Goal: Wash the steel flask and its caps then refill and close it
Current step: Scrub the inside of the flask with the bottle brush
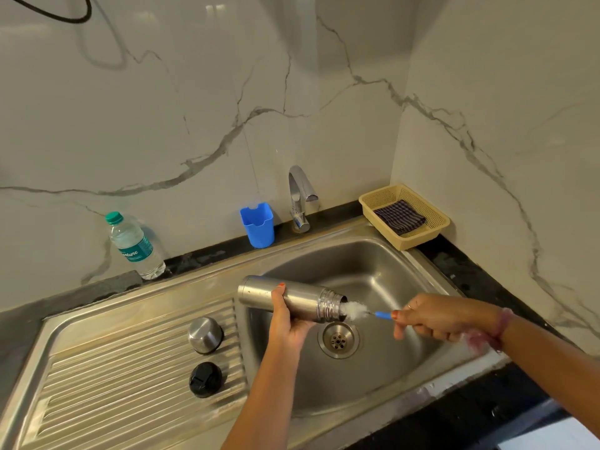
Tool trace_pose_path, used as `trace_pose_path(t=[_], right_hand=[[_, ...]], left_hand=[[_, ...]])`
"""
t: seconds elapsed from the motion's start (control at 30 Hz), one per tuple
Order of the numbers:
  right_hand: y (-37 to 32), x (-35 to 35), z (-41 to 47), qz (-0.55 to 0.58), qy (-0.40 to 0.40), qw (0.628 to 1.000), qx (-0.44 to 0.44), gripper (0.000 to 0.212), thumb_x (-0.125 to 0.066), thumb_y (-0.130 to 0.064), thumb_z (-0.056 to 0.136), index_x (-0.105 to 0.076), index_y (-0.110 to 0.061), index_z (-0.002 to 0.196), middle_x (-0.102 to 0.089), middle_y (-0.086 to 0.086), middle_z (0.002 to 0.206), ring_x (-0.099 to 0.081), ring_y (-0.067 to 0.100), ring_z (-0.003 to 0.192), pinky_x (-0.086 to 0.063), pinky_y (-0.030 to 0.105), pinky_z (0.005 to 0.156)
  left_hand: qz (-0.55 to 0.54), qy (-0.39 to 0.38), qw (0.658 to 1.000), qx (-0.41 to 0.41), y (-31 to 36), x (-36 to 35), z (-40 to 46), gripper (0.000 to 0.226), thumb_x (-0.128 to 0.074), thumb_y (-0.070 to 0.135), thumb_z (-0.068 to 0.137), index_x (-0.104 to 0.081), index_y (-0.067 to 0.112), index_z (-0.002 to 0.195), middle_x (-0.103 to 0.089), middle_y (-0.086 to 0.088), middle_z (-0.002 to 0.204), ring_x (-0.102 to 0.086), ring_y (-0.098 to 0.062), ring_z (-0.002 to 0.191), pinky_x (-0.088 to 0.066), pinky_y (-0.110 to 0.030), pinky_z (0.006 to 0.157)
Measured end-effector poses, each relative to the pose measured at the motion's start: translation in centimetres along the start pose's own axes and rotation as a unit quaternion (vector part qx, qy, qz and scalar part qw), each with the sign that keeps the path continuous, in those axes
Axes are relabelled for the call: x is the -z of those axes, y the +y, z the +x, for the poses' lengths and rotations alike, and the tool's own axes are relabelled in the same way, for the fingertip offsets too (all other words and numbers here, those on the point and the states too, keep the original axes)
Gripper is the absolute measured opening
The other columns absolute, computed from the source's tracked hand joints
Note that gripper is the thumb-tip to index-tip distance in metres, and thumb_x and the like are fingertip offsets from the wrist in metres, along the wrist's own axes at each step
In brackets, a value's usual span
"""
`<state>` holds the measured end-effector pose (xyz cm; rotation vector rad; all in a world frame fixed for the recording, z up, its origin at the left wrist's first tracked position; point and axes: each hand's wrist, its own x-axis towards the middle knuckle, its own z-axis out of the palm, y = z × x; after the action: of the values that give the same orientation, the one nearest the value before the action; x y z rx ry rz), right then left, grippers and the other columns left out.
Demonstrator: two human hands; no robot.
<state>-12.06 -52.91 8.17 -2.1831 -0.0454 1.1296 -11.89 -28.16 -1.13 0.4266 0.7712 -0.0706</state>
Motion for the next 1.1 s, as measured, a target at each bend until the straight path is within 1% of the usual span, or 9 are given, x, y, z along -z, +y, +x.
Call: trace_pose_path(t=[0.13, 0.27, 0.33, 0.43, 0.53, 0.73, 0.9, 1.0, 1.1], right_hand=[[-0.5, -1.3, 0.6, -0.181, 0.113, 0.976, 0.053, 0.036, -0.038, -0.039, 0.101, -0.067, -0.019, 0.101, -0.050, -0.006, 0.065, -0.040, 0.004, 0.050, -0.034, 0.016, 0.051], [-0.3, -3.7, 2.0, -0.492, 0.285, 0.808, 0.156, 0.040, -0.025, -0.035, 0.105, -0.039, -0.022, 0.141, -0.044, -0.004, 0.070, -0.036, 0.006, 0.050, -0.032, 0.021, 0.045], [0.1, -3.6, 2.2, -0.536, 0.287, 0.773, 0.181, 0.044, -0.026, -0.022, 0.106, -0.023, -0.020, 0.149, -0.045, -0.001, 0.078, -0.032, 0.006, 0.049, -0.030, 0.021, 0.045], [0.9, -2.1, 1.3, -0.572, 0.274, 0.752, 0.182, 0.048, -0.025, -0.018, 0.105, -0.017, -0.021, 0.151, -0.043, -0.001, 0.081, -0.036, 0.008, 0.052, -0.033, 0.021, 0.049], [1.9, -1.3, 0.4, -0.557, 0.307, 0.746, 0.199, 0.045, -0.024, -0.038, 0.104, -0.031, -0.030, 0.148, -0.046, -0.006, 0.065, -0.036, 0.005, 0.046, -0.032, 0.019, 0.045], [0.4, -0.4, -1.5, -0.517, 0.274, 0.797, 0.149, 0.050, -0.019, -0.050, 0.100, -0.037, -0.031, 0.143, -0.044, -0.006, 0.061, -0.038, 0.006, 0.046, -0.039, 0.016, 0.051], [-1.2, 0.6, -2.9, -0.567, 0.282, 0.754, 0.173, 0.041, -0.034, -0.045, 0.101, -0.050, -0.030, 0.135, -0.043, -0.004, 0.059, -0.029, 0.007, 0.042, -0.016, 0.018, 0.041], [-1.5, 0.9, -3.7, -0.599, 0.326, 0.688, 0.249, 0.049, -0.091, -0.019, 0.055, -0.075, -0.016, 0.102, -0.043, 0.000, 0.041, -0.014, 0.007, 0.035, 0.007, 0.016, 0.045], [-1.1, 1.0, -4.0, -0.597, 0.334, 0.680, 0.263, 0.064, -0.092, -0.002, 0.030, -0.078, -0.009, 0.092, -0.042, 0.002, 0.038, -0.011, 0.010, 0.037, 0.006, 0.011, 0.053]], left_hand=[[-0.011, -0.004, 1.000, 0.012, -0.7, -0.5, -0.2, 0.050, -0.070, 0.022, 0.089, -0.042, 0.009, 0.129, -0.061, -0.023, 0.108, -0.059, -0.041, 0.095, -0.038, -0.067, 0.102], [-0.028, 0.000, 0.999, 0.038, -1.5, -0.8, -0.2, 0.052, -0.072, 0.024, 0.088, -0.041, 0.009, 0.128, -0.060, -0.023, 0.106, -0.059, -0.043, 0.105, -0.039, -0.066, 0.098], [-0.029, 0.010, 0.999, 0.040, -1.4, -0.6, 0.0, 0.054, -0.073, 0.024, 0.088, -0.041, 0.010, 0.129, -0.059, -0.023, 0.107, -0.055, -0.043, 0.119, -0.039, -0.067, 0.096], [-0.032, 0.026, 0.999, 0.026, -0.4, -0.3, 0.8, 0.063, -0.074, 0.026, 0.087, -0.040, 0.011, 0.138, -0.059, -0.021, 0.113, -0.054, -0.043, 0.120, -0.040, -0.068, 0.096], [-0.029, 0.035, 0.999, 0.016, 0.2, -0.2, 1.5, 0.071, -0.075, 0.024, 0.086, -0.036, 0.012, 0.145, -0.060, -0.022, 0.110, -0.054, -0.042, 0.120, -0.037, -0.069, 0.103], [-0.014, 0.027, 1.000, 0.009, 0.2, -1.3, 1.6, 0.075, -0.079, 0.024, 0.082, -0.037, 0.015, 0.144, -0.060, -0.021, 0.113, -0.057, -0.043, 0.118, -0.039, -0.068, 0.103], [-0.006, 0.040, 0.999, 0.003, -0.2, -1.8, 1.5, 0.090, -0.088, 0.026, 0.070, -0.037, 0.018, 0.144, -0.061, -0.022, 0.124, -0.063, -0.045, 0.107, -0.049, -0.071, 0.087], [-0.011, 0.057, 0.998, -0.004, -0.3, -1.5, 2.1, 0.106, -0.093, 0.028, 0.057, -0.035, 0.024, 0.146, -0.059, -0.021, 0.128, -0.064, -0.045, 0.105, -0.052, -0.072, 0.072], [-0.021, 0.061, 0.998, -0.008, -0.1, -1.4, 2.6, 0.115, -0.094, 0.028, 0.050, -0.033, 0.028, 0.147, -0.058, -0.021, 0.129, -0.063, -0.045, 0.105, -0.053, -0.070, 0.063]])
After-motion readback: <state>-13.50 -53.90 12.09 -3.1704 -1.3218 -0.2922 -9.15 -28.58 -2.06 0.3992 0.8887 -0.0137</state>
